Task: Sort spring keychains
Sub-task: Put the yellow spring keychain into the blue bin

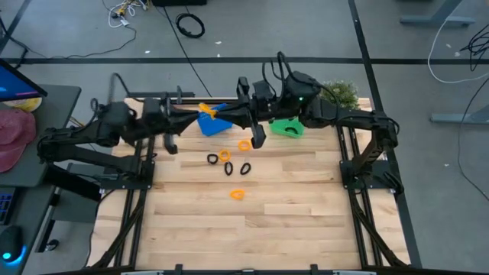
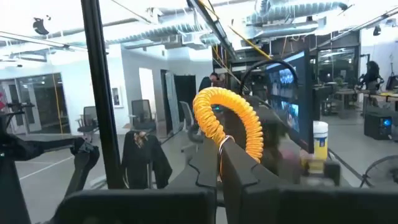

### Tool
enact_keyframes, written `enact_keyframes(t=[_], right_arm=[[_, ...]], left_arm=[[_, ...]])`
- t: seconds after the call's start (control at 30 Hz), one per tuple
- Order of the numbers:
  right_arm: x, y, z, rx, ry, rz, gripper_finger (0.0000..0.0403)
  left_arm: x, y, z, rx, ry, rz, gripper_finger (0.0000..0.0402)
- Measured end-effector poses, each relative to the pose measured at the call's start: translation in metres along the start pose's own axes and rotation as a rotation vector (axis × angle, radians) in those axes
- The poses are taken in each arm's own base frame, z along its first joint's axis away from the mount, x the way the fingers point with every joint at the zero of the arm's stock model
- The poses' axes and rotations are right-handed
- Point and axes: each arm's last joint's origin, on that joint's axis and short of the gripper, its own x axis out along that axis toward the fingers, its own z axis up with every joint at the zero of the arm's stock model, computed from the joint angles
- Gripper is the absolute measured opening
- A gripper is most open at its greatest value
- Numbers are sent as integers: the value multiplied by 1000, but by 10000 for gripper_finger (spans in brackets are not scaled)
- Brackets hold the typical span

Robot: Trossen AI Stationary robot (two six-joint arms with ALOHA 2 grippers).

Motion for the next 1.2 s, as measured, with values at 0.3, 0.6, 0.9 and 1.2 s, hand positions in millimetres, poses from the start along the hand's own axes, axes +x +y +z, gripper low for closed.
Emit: enact_keyframes(t=[0.3, 0.6, 0.9, 1.2], right_arm=[[0, 1, 0, 26, -1, 5, 2], [15, -4, -23, 65, 35, 34, 2], [17, -5, -26, 87, 49, 37, 2], [17, -5, -31, 103, 96, 27, 2]], left_arm=[[-2, -5, 20, -22, -197, -158, 51], [23, -13, 6, -33, -168, -275, 148], [26, -13, 4, -29, -159, -277, 208], [23, -13, 6, 1, -171, -275, 146]])
